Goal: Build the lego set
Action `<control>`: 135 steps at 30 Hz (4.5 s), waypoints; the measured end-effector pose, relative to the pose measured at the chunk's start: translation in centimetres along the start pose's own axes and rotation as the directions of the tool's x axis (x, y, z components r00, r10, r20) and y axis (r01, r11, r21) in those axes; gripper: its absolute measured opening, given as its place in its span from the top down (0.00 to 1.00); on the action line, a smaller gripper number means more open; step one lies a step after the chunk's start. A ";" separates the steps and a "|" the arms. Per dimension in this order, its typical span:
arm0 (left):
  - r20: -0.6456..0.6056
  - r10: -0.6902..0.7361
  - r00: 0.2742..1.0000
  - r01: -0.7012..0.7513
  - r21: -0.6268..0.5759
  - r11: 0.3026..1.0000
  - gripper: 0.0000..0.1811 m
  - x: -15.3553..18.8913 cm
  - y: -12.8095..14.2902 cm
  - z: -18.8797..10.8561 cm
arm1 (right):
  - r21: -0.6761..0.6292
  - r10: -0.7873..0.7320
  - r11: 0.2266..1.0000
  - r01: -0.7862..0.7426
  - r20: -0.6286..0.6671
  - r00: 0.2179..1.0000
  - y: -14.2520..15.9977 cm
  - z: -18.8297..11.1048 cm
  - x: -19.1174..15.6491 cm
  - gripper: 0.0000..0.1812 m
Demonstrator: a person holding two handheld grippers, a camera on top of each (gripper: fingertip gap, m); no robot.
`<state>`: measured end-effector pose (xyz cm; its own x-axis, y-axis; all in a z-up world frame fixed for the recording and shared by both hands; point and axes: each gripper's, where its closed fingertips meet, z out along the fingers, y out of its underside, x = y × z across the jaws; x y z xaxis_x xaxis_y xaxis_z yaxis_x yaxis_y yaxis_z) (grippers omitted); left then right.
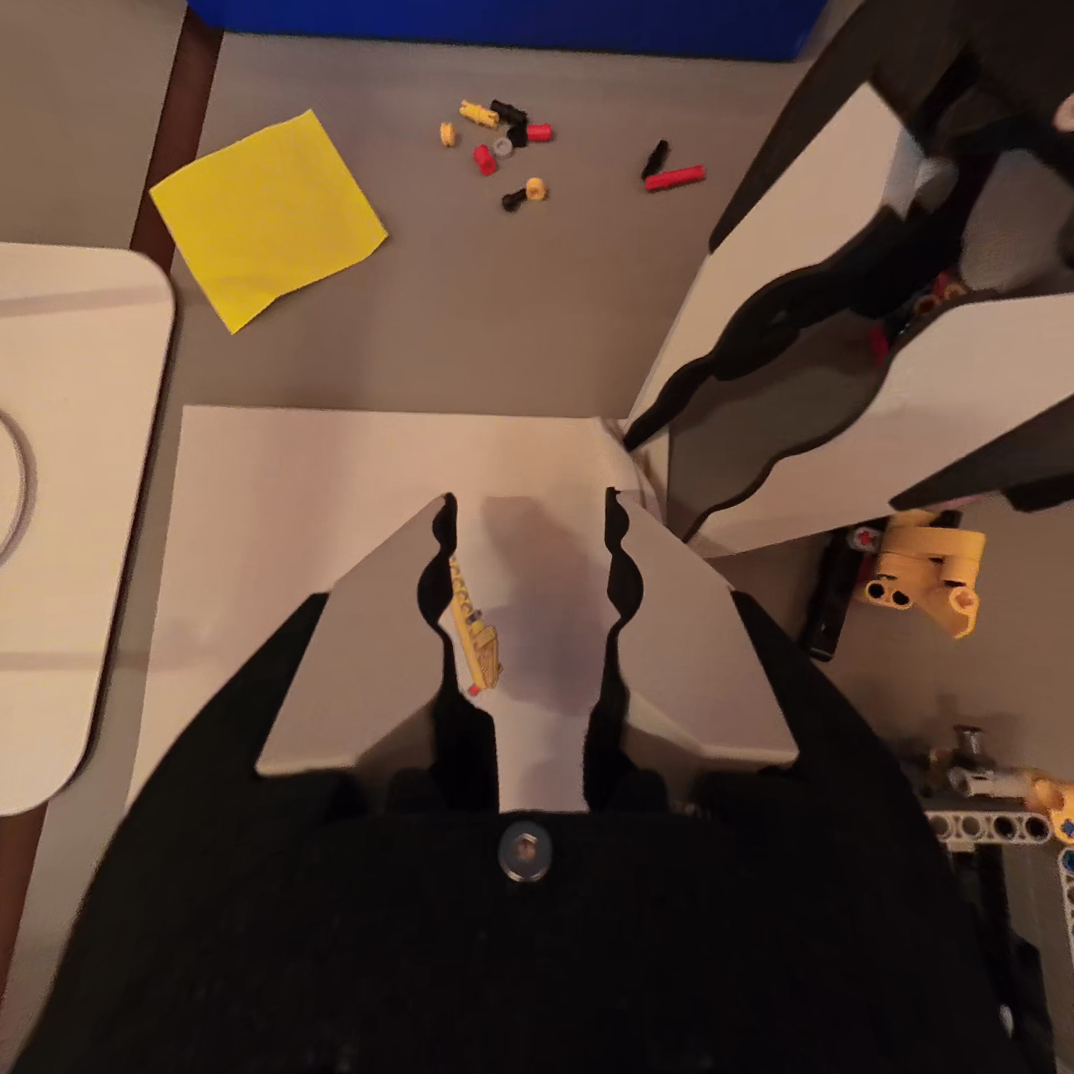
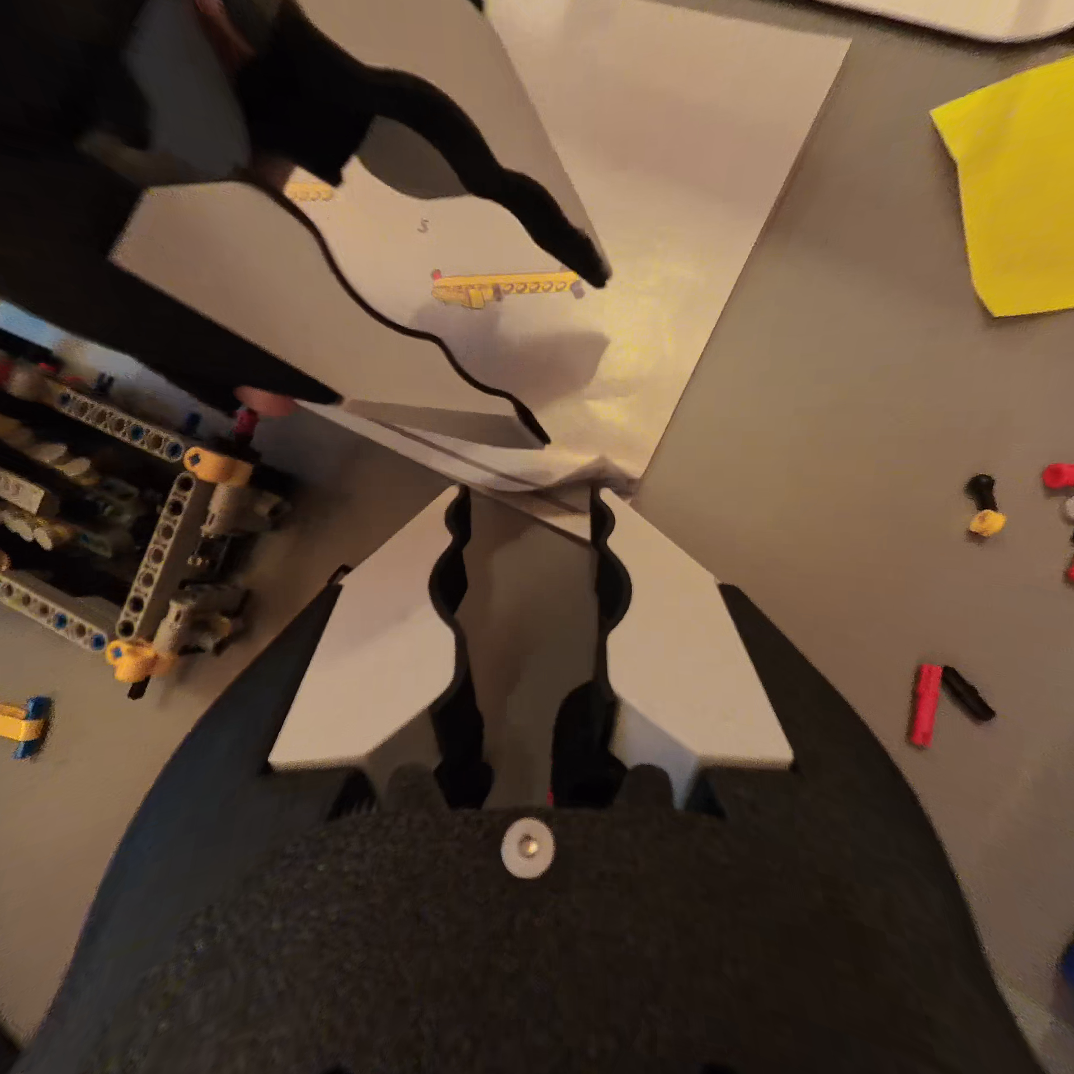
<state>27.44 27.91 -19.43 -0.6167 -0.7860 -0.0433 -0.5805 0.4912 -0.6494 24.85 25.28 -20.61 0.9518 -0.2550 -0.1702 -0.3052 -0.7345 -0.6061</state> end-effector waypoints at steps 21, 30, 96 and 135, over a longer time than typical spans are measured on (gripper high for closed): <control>-0.353 -0.506 0.787 0.567 0.090 0.819 0.72 0.3 -0.8 -4.3 | 0.177 -0.221 0.958 0.227 -0.056 0.974 -4.4 -0.6 -3.5 1.00; -0.124 -0.236 0.964 0.247 0.089 0.965 0.76 -1.2 0.7 -3.5 | 0.195 -0.207 0.950 0.242 -0.186 0.960 -3.2 -3.7 2.2 0.93; -0.311 -0.805 0.505 0.862 0.127 0.491 1.00 -4.1 9.3 -19.2 | 0.221 -0.662 0.567 0.794 -0.451 0.598 -10.4 -1.8 -20.1 0.85; 0.501 -0.596 0.628 0.649 0.086 0.756 1.00 -7.0 29.4 -26.8 | -0.007 -0.724 0.558 0.830 0.484 0.491 -8.6 11.9 -21.5 1.00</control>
<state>0.46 57.96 -17.91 0.2254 -0.9740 -0.0210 -0.7930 -0.1709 -0.5847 7.38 44.50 -20.98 0.7031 0.7108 -0.0205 0.6191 -0.6260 -0.4741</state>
